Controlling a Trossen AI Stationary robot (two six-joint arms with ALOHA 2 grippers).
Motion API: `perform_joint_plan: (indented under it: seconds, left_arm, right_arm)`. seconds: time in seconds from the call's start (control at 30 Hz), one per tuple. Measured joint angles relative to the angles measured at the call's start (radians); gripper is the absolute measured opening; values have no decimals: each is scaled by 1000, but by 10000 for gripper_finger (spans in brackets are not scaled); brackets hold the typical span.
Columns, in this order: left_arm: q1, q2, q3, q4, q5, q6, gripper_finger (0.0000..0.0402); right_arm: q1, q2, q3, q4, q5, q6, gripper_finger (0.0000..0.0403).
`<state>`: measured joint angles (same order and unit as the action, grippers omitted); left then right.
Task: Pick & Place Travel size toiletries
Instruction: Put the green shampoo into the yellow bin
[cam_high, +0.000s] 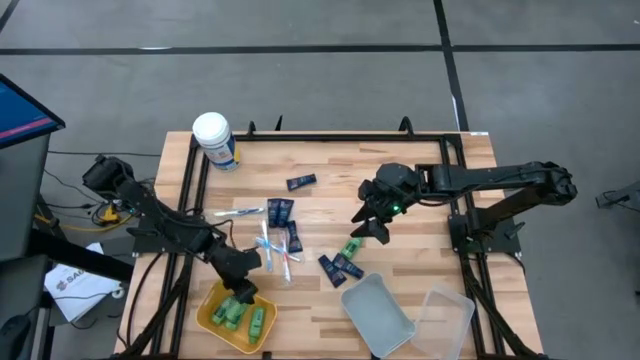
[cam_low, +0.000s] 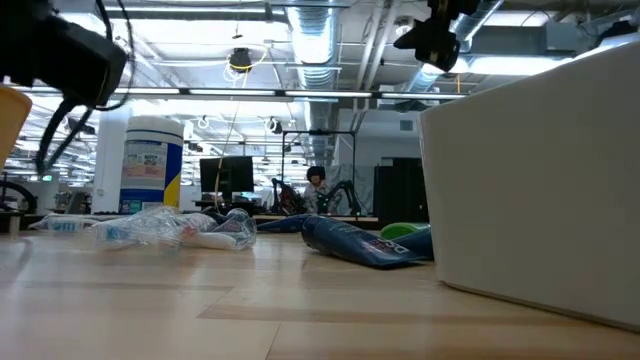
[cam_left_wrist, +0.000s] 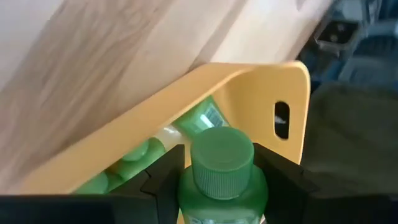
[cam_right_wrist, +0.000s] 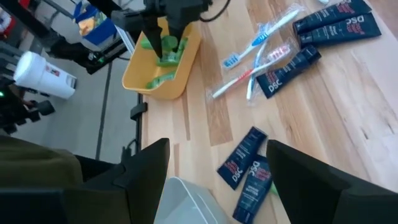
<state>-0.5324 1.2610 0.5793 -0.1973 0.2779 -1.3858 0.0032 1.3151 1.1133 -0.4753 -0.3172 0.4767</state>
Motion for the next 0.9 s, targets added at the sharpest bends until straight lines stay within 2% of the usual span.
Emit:
perform_joint_plan:
  seconds: [0.2,0.37,0.57,0.9]
  left_arm:
    - [-27,10,1,64,-3,-179,169]
    - [-84,9,11,105,-44,-271,163]
    - [-142,10,44,108,-105,-339,167]
    - [-147,10,44,104,-79,-381,165]
  right_arm:
    - [0,0,0,-40,0,-43,260]
    - [-11,0,0,-45,0,-81,260]
    - [-38,0,0,-44,0,-133,260]
    - [-94,0,0,-44,0,-196,260]
